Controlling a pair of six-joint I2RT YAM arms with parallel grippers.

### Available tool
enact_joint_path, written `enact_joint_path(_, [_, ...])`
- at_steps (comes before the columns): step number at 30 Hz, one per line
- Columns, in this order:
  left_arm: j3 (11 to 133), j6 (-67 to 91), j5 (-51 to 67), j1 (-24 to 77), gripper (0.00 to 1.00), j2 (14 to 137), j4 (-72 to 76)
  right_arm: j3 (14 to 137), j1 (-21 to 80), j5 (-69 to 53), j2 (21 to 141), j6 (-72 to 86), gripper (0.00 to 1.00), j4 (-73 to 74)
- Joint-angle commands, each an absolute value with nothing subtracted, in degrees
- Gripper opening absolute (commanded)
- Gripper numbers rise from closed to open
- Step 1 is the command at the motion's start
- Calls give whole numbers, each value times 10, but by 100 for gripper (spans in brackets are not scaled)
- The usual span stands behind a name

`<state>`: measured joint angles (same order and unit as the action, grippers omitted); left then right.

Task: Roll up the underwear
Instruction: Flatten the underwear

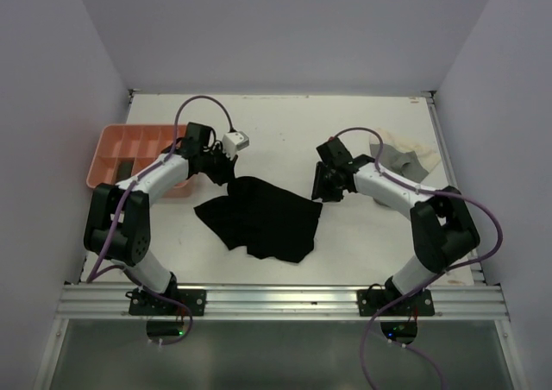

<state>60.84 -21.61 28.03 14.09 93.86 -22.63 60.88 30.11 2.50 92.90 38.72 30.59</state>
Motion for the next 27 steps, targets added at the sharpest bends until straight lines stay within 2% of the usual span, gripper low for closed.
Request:
enact_joint_path(1, [604,-210,283,147,1,933,-194,614,304,50,925,404,39,320])
enact_joint_path(10, [603,-216,283,148,4,934,-195,607,304,53,973,407,39,306])
enact_joint_path(15, [603,-216,285,148,4,939,-194,605,306,39,990,409,34,286])
enact_joint_path(19, [601,-218,286,148,4,941,-194,600,307,31,993,407,24,276])
enact_joint_path(24, [601,-217,285,148,5,943,-193,600,307,27,983,403,0,272])
enact_joint_path(27, [600,-217,281,148,11,943,-192,592,306,16,961,396,0,258])
